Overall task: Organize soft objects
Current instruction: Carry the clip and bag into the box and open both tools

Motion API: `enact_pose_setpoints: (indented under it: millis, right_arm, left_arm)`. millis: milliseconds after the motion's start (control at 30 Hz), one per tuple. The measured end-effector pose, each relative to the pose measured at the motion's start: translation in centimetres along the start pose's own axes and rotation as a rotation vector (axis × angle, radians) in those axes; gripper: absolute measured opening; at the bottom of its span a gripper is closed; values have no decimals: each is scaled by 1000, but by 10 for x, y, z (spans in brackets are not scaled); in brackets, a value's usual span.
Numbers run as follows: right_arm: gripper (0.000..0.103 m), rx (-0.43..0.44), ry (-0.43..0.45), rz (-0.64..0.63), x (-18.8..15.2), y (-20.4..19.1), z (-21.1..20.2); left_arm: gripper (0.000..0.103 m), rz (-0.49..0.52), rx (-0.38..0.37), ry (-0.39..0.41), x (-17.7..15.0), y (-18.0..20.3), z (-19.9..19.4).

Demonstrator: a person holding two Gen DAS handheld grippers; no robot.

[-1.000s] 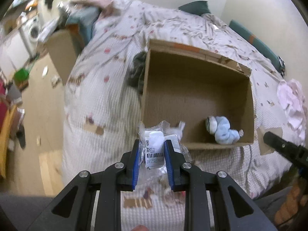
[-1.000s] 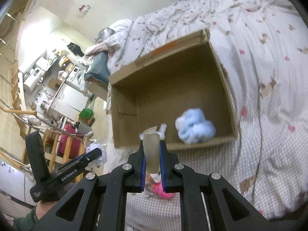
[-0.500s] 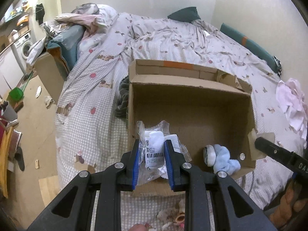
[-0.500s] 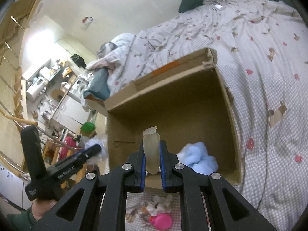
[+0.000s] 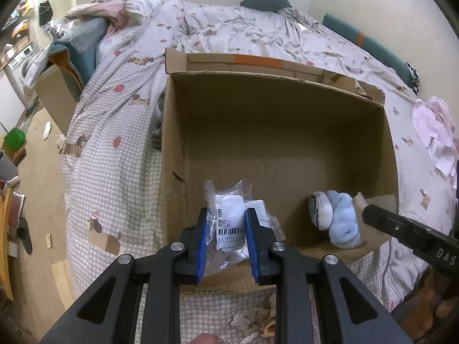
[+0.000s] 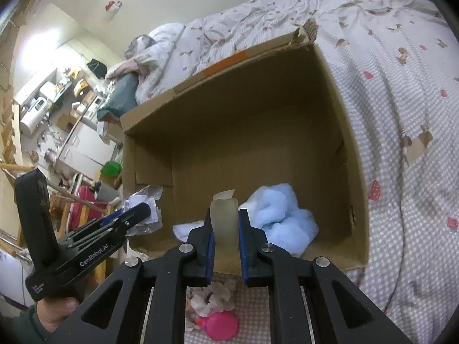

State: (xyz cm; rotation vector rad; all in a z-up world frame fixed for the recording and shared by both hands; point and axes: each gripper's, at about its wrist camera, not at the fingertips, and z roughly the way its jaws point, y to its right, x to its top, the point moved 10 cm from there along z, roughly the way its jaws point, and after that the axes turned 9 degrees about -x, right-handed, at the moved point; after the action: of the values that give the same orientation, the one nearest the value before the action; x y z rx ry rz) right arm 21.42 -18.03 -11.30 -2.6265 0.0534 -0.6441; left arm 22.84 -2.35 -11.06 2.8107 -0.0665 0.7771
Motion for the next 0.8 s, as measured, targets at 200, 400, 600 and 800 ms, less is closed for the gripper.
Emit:
enact_pose_setpoints:
  millis: [200, 400, 600, 800]
  right_arm:
    - [15, -2, -30, -31, -6, -10, 9]
    - [15, -22, -43, -38, -10, -9, 12]
    - [16, -30, -28, -15, -6, -2, 9]
    - [24, -23, -28, -1, -6, 0, 10]
  left_arm:
    - [21, 7, 7, 3, 0, 2, 0]
    - [21, 8, 12, 12, 2, 1, -2]
    - [22, 11, 5, 9, 2, 3, -4]
    - [39, 25, 5, 24, 4, 6, -8]
